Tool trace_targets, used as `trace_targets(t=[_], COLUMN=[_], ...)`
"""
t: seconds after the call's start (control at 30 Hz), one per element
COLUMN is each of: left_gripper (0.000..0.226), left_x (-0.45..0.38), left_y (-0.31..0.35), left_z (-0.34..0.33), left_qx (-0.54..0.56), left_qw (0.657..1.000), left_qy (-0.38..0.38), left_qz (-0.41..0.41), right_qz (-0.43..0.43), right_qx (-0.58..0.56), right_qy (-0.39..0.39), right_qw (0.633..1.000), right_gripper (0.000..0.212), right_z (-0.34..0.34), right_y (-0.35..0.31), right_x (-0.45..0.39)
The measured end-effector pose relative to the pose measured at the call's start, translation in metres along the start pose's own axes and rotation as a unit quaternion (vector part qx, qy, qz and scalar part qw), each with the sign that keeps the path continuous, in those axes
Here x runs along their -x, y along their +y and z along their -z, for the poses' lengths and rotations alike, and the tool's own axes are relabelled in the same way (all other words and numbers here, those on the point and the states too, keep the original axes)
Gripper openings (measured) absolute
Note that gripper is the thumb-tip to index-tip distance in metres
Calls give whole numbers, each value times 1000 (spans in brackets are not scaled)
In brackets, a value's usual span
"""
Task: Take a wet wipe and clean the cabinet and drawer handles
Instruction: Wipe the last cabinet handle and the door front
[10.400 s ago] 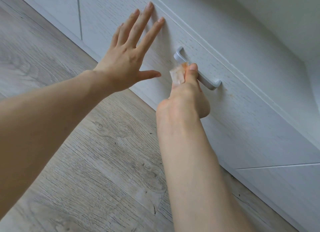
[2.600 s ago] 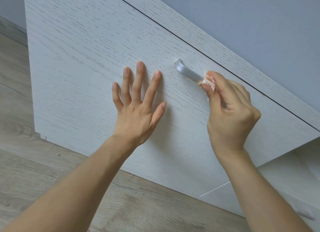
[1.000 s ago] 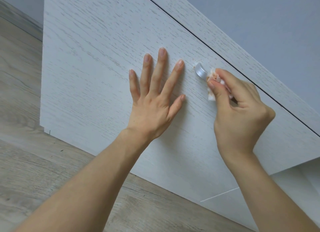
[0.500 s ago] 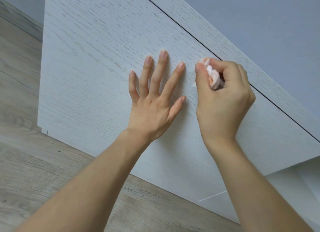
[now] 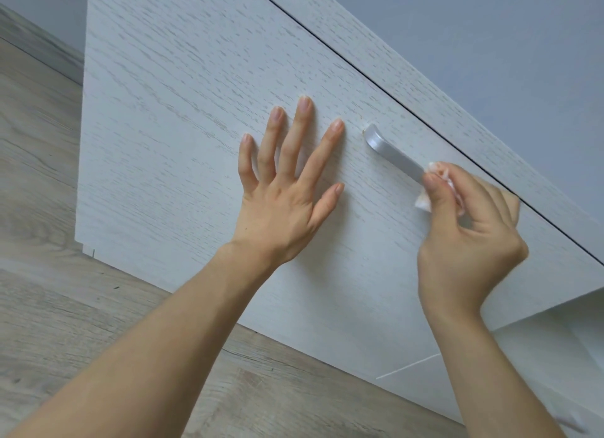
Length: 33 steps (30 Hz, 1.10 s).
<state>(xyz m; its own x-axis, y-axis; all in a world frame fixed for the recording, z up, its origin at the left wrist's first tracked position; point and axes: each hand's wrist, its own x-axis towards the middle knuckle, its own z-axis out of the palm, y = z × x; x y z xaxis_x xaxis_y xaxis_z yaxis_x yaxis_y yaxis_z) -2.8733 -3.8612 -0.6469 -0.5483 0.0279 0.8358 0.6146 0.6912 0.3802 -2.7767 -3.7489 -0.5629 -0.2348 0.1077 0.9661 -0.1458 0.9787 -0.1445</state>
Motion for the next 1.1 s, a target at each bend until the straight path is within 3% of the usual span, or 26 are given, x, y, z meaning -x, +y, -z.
trace_targets(t=[0.1, 0.23, 0.4, 0.57, 0.67, 0.87, 1.1], left_gripper=[60, 61, 64, 66, 66, 65, 63], left_x=[0, 0, -1, -2, -2, -1, 0], left_y=[3, 4, 11, 15, 16, 8, 5], left_z=[3, 4, 3, 5, 4, 5, 7], left_qx=[12, 23, 54, 77, 85, 67, 50], left_qw=[1000, 1000, 997, 995, 994, 996, 998], left_qy=[-9, -14, -32, -44, -50, -41, -35], left_qz=[5, 9, 33, 50, 56, 38, 25], right_qz=[-92, -321, -392, -412, -384, -182, -25], right_qx=[-45, -174, -233, -234, -204, -146, 13], right_qy=[11, 105, 92, 71, 41, -8, -66], right_qw=[995, 925, 885, 878, 900, 972, 997], right_gripper=[12, 12, 16, 12, 12, 16, 8], right_z=[10, 14, 1, 5, 13, -11, -53], right_y=[6, 6, -11, -23, -35, -64, -64], right_x=[6, 2, -2, 4, 9, -2, -9])
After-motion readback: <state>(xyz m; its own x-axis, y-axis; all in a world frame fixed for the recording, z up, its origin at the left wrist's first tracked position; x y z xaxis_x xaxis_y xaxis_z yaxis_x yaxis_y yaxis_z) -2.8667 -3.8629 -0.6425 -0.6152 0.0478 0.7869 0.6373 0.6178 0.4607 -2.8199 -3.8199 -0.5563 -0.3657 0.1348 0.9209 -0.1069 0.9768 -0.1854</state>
